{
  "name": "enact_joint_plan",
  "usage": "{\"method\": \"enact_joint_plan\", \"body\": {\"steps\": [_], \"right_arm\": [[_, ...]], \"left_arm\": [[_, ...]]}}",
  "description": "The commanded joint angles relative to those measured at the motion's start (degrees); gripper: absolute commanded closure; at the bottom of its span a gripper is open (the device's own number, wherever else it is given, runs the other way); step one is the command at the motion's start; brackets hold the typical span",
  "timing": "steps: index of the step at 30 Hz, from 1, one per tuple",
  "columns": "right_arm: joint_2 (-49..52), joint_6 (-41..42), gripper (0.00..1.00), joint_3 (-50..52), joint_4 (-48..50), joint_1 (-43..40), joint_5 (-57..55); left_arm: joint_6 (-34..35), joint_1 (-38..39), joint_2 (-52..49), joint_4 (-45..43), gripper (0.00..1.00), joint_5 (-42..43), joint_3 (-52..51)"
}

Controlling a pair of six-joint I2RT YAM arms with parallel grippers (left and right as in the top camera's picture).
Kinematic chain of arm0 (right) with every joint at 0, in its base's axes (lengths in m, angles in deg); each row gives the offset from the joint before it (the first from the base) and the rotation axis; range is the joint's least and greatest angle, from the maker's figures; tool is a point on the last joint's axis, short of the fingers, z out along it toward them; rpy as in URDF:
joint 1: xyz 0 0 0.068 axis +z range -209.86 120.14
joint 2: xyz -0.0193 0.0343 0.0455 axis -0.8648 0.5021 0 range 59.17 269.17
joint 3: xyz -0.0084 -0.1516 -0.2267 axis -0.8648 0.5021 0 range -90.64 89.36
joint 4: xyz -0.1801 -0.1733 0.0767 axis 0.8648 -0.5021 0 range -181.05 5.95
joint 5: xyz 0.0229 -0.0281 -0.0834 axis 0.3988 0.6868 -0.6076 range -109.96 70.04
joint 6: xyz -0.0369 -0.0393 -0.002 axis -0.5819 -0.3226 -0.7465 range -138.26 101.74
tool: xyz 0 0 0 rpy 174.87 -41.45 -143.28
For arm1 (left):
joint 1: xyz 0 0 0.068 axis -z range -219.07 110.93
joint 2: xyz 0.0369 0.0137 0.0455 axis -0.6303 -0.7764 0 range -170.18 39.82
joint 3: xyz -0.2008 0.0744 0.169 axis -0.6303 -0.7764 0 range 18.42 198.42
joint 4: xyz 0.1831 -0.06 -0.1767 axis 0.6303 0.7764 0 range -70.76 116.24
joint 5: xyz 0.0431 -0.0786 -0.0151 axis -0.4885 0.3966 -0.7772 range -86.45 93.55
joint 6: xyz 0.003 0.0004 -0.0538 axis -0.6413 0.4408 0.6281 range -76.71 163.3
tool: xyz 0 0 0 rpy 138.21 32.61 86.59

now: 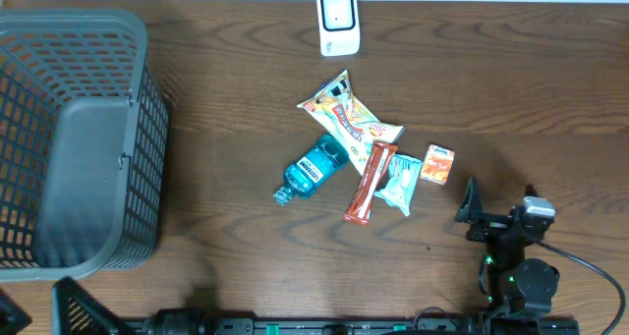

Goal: Scan the item barcode
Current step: 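Move the right gripper forward toward the pile of scanned items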

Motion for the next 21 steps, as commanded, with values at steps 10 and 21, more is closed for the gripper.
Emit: {"method": "enact_joint_plan", "body": {"steps": [10,21], "right_arm": [[1.2,22.1,0.01,0.0,1.5,0.3,24.5],[1.2,26.7,0.01,0.0,1.4,0.3,56.0]], "left_arm": [[-4.4,0.3,5.7,-7.6,0.02,1.8,-15.5],[-12.0,0.3,5.5,-8.8,0.02,8.1,-25.2]]}}
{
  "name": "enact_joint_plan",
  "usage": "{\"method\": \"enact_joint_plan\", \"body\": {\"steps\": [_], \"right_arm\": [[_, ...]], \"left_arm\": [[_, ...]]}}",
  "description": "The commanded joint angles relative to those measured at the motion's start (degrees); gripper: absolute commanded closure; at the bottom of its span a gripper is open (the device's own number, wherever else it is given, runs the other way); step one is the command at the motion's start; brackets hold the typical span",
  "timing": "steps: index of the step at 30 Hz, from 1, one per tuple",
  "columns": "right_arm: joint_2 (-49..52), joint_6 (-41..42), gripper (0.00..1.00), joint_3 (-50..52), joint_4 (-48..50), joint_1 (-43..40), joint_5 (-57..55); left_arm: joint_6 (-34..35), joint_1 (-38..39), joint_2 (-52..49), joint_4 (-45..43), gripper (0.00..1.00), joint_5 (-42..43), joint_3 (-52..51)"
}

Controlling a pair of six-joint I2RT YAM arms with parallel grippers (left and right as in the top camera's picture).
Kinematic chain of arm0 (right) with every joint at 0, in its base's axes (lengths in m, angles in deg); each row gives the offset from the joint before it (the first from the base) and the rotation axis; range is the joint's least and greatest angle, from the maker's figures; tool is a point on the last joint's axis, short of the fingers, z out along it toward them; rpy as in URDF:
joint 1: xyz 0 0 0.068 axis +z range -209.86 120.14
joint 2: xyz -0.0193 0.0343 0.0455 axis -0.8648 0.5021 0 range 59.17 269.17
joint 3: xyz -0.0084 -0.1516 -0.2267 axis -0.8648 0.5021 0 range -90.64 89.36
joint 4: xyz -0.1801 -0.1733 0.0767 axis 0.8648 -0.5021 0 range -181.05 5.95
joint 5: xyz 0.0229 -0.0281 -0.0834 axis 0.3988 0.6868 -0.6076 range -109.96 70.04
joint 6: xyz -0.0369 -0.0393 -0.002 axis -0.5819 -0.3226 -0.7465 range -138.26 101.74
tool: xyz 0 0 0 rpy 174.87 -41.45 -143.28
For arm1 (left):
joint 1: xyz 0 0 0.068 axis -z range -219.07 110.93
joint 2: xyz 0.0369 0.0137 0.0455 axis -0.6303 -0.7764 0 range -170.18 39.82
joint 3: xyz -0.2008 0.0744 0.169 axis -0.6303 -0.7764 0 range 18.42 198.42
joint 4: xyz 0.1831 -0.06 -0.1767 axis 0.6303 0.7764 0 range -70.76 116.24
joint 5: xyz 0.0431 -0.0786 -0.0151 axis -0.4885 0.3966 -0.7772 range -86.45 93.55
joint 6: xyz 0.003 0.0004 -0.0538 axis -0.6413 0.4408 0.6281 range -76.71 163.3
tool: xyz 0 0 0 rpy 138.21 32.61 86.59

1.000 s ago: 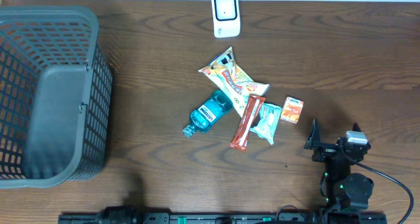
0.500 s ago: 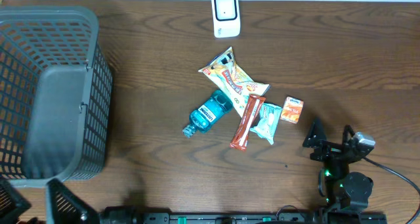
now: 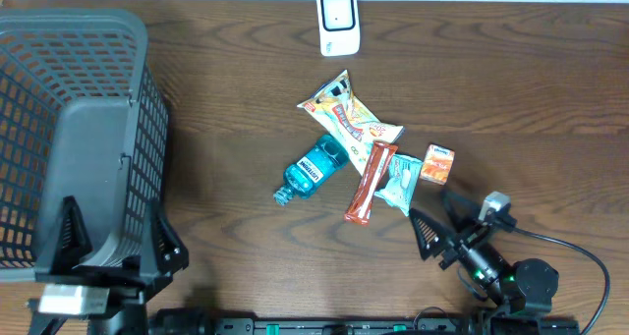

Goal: Scan the item barcode
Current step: 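Move the right gripper forward toward the pile of scanned items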

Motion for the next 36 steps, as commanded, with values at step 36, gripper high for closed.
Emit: {"method": "enact_joint_plan", "body": {"steps": [36], "right_arm": [[13.5,-16.5,0.01,-20.5,-26.2,0.3,-3.4]], "left_arm": [[-3.1,0.3,-1.4,-2.6,0.02,13.0,-27.3]]}}
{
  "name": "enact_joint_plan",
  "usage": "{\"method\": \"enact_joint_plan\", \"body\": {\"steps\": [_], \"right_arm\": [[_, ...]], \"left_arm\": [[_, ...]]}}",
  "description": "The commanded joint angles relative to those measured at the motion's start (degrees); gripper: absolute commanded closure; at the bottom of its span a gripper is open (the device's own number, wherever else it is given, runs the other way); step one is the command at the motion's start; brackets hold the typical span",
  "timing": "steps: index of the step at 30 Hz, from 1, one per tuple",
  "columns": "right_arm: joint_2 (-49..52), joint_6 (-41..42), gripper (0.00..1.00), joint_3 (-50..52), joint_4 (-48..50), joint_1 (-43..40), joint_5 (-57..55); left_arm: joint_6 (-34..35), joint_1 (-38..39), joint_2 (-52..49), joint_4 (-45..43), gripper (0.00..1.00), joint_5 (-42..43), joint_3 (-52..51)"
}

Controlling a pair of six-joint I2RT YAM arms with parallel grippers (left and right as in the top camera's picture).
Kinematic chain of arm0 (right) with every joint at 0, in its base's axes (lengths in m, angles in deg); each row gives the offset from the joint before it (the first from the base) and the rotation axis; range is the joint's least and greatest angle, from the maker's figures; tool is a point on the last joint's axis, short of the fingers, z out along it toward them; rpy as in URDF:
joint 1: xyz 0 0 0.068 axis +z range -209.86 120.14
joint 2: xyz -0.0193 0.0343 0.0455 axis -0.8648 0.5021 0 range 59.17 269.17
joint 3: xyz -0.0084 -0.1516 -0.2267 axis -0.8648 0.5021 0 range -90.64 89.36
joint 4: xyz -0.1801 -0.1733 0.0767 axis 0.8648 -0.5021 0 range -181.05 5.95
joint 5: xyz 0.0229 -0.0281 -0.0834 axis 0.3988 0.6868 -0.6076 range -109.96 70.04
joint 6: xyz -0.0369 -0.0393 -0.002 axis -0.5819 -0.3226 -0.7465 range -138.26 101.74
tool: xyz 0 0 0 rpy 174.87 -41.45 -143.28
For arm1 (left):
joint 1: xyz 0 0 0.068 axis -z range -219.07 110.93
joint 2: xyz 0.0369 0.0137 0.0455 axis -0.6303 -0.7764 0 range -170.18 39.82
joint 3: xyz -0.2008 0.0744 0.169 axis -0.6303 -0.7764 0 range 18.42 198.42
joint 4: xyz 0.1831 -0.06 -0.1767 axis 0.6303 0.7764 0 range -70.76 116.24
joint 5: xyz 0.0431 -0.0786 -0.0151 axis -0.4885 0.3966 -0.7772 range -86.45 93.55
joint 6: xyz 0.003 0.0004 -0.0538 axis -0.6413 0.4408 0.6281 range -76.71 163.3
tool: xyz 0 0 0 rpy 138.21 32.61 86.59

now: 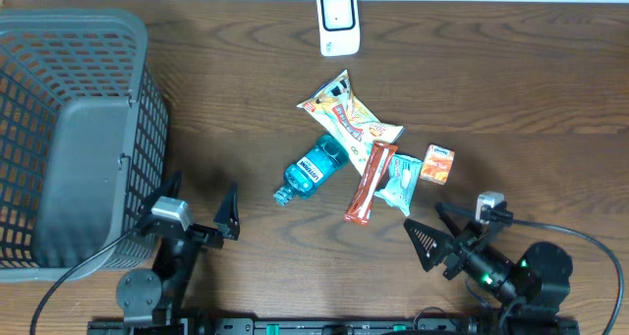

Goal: Scan the item barcode
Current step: 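Move the right gripper forward toward the pile of scanned items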

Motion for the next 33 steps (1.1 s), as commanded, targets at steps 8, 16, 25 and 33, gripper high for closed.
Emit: {"method": "enact_joint_plan", "body": {"steps": [8,16,25,33], "right_arm": [[17.3,-9.7,0.05,-16.8,-12.8,4.4,-16.1],[26.1,-9.4,0.05,-19.0,-14.2,17.6,-27.7],[34.0,-5.7,0.03,-19.0,-7.9,30.6,-35.2],[39.6,-5.4,0.02,-19.2,-5.5,33.8,-37.9]], "left_arm": [[-0.9,0.1,-4.5,0.9,0.02,-5.9,0.4],[2.6,0.1,-5.2,0.8,0.02,-20.9,0.4],[2.5,0.1,-5.2,0.8,0.02,-24.5,0.4],[0.6,0.1,-5.2,-4.9,0.02,-8.2,0.4]]}}
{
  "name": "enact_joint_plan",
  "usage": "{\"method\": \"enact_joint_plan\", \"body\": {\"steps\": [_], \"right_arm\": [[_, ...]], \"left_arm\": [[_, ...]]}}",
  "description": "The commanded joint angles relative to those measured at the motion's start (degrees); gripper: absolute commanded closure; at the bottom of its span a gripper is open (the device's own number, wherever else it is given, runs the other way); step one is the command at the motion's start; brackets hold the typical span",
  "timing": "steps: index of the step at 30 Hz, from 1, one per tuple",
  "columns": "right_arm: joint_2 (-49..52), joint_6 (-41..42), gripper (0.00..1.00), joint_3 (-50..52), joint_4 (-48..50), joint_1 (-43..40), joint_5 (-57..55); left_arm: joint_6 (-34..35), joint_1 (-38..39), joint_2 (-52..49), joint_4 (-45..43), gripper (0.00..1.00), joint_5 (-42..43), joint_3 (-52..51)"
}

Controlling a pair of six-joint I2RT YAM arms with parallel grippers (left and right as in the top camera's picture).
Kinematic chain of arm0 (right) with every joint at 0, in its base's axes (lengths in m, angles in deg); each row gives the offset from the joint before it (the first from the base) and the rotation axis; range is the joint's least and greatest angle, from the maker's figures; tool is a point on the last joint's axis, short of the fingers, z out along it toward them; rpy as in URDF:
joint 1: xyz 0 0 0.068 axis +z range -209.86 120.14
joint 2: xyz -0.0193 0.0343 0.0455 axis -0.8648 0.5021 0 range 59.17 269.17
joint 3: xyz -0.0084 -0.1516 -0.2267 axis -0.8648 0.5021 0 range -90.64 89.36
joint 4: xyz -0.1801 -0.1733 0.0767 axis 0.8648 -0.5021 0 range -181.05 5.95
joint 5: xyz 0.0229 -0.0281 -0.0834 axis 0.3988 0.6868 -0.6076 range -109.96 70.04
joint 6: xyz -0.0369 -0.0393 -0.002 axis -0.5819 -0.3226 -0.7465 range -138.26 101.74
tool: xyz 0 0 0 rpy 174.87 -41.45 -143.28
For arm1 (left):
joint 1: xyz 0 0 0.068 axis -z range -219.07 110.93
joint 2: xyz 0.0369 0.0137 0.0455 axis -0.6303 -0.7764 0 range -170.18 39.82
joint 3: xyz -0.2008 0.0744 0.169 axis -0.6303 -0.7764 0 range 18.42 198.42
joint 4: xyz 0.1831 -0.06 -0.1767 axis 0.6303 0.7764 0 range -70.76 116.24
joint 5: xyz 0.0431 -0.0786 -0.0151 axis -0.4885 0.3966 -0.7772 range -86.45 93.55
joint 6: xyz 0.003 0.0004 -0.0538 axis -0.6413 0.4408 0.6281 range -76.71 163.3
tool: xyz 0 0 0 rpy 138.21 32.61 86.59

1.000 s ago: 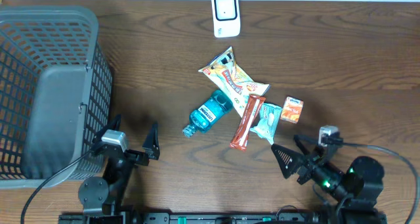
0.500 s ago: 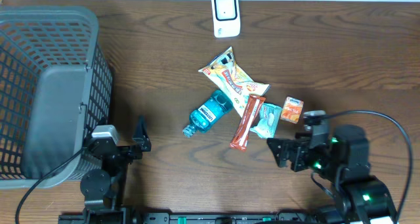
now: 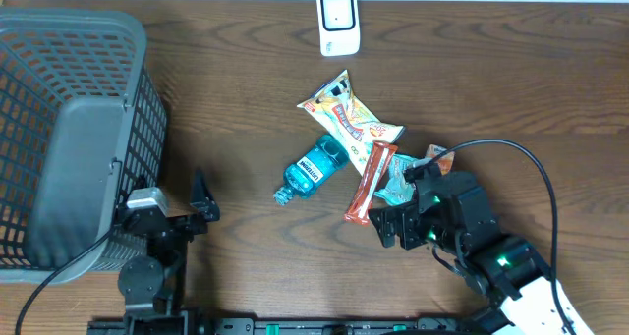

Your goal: Scan the item barcode

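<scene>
A white barcode scanner (image 3: 337, 23) stands at the table's far edge. In the middle lies a cluster: a printed snack bag (image 3: 349, 114), a blue mouthwash bottle (image 3: 314, 168), a red-brown bar (image 3: 371, 183), a teal packet (image 3: 396, 181) and a small orange box (image 3: 441, 157). My right gripper (image 3: 398, 202) is down at the teal packet, open, its dark fingers either side of the packet's near end and partly covering the orange box. My left gripper (image 3: 200, 207) stands open near the front left, with nothing in it.
A large grey mesh basket (image 3: 69, 139) fills the left side, right beside the left arm. The right arm's black cable (image 3: 536, 173) loops over the table to the right of the cluster.
The right gripper has moved from the front right up and left onto the teal packet and orange box. The left gripper has shifted slightly left, closer to the basket.
The right gripper first stood upright at the front right, with the left arm barely in view. Then it had tilted toward the cluster and the left arm showed by the basket. Both then stood open near the front edge. Now the right reaches the teal packet.
</scene>
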Motion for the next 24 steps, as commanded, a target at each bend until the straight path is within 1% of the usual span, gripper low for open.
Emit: {"method": "enact_joint_plan", "body": {"steps": [1,4,5,9,14,16,17,20,24], "right_arm": [[1.0,0.8,0.02,-1.3,0.2,0.5,-2.1],[1.2,0.8,0.01,-1.4,0.2,0.5,-2.1],[1.2,0.8,0.01,-1.4,0.1,0.6,-2.1],[1.2,0.8,0.01,-2.1,-0.8,0.6,-0.9],[1.1,0.8,0.01,-2.2,-0.1,0.7,9.6],[1.3,1.4,0.01,-2.1,0.2,0.7,11.1],[1.3,3.4,0.01,-2.0,0.6,0.7,11.6],[2.1,9.5,0.01,-2.0,1.3,0.7,11.7],[4.7,10.0,0.01,-2.0,2.8,0.7,7.7]], "left_arm": [[-2.8,0.0,0.1,-2.8,0.02,12.2,0.4],[-5.7,0.0,0.1,-5.4,0.02,19.6,0.4],[-5.7,0.0,0.1,-5.4,0.02,20.2,0.4],[-5.7,0.0,0.0,-2.0,0.02,20.0,0.4],[-5.7,0.0,0.0,3.9,0.02,20.0,0.4],[-5.7,0.0,0.0,5.6,0.02,20.0,0.4],[-5.7,0.0,0.0,6.4,0.02,20.0,0.4],[-5.7,0.0,0.0,8.8,0.02,20.0,0.4],[-5.7,0.0,0.0,11.8,0.02,20.0,0.4]]}}
